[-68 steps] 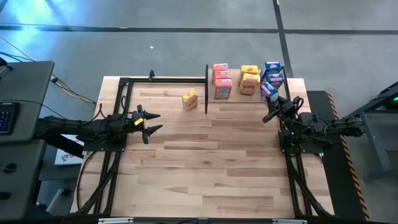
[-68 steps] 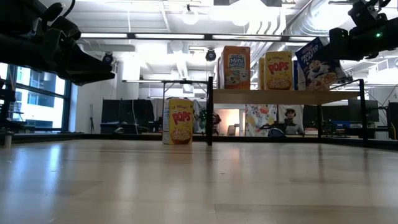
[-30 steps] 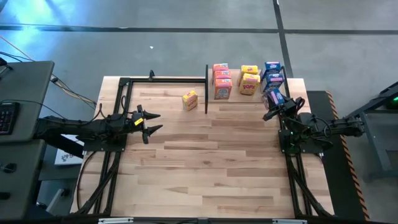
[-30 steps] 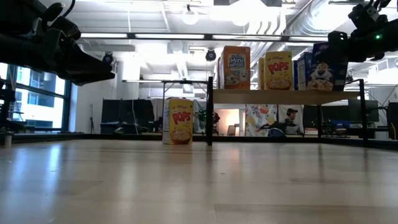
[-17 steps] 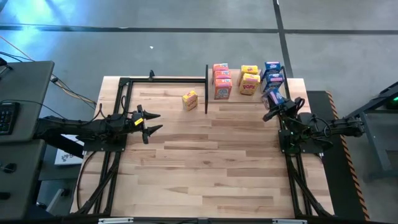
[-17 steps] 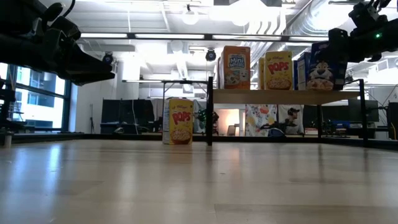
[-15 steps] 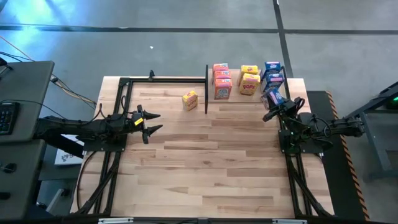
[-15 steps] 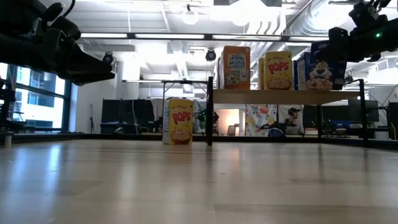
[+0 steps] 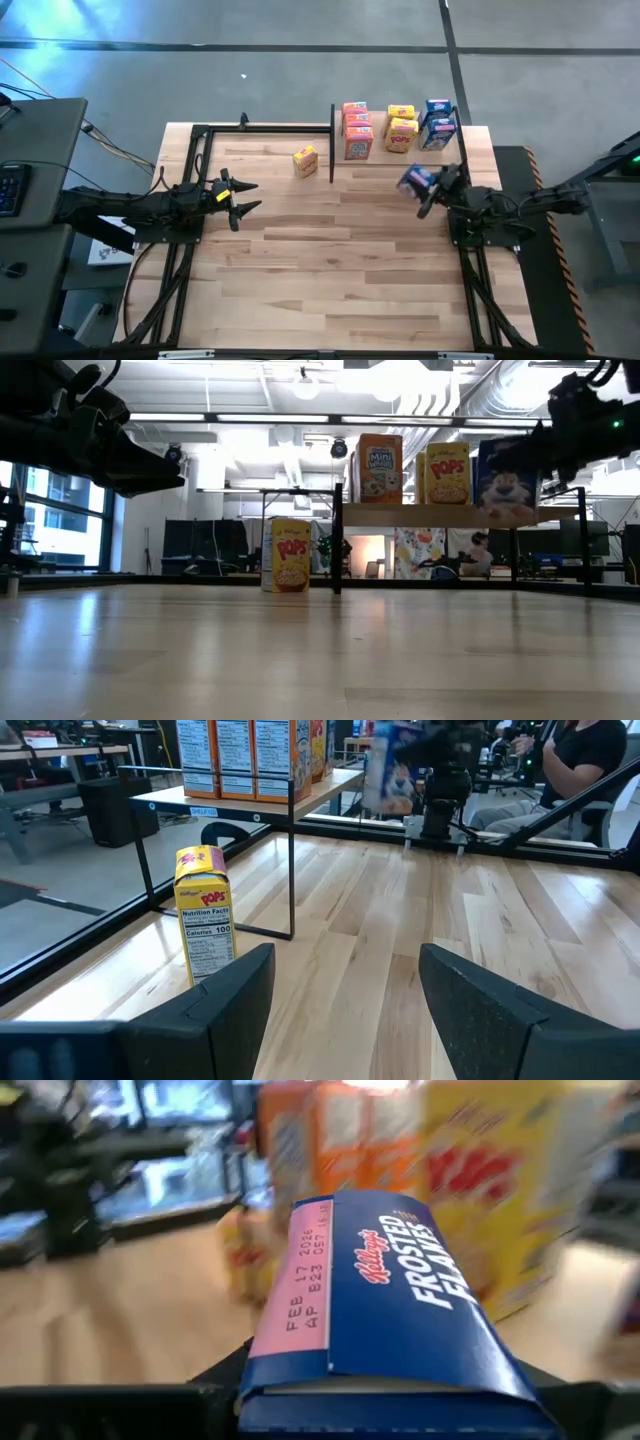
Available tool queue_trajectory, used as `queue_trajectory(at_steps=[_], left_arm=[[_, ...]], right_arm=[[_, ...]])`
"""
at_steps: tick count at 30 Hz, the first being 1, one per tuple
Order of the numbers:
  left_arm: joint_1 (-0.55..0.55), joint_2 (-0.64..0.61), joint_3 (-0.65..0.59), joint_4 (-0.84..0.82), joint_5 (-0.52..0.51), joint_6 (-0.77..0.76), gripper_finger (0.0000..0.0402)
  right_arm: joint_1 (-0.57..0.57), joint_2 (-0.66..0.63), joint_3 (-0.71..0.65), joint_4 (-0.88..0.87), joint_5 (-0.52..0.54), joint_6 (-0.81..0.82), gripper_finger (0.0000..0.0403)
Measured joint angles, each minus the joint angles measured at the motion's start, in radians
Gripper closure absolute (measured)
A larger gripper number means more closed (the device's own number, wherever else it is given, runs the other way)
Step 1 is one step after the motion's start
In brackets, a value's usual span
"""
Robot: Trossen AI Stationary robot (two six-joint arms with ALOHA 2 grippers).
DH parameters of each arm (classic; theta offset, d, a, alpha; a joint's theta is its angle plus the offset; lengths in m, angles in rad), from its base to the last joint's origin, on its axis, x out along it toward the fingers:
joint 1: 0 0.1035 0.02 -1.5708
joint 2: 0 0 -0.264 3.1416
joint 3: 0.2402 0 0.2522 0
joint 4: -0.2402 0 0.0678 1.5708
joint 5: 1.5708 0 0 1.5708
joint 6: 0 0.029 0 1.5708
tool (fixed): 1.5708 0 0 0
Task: Stack cereal on shelf
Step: Put the blue cereal box on the shelf aligned with the other blue cereal boxes
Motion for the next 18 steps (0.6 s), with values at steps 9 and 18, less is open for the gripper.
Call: queue_trajectory(at_steps=[9,18], left_arm=[[0.000,0.000,0.000,0.000,0.000,0.000,0.0163],[0.000,0.000,0.000,0.000,0.000,0.000,0.0163]], right_arm=[[-0.001,0.181,0.000,-0.024,-0.253,0.095,0.0254],[-0.001,0.382,0.000,0.092,-0.260,0.161,0.0254]])
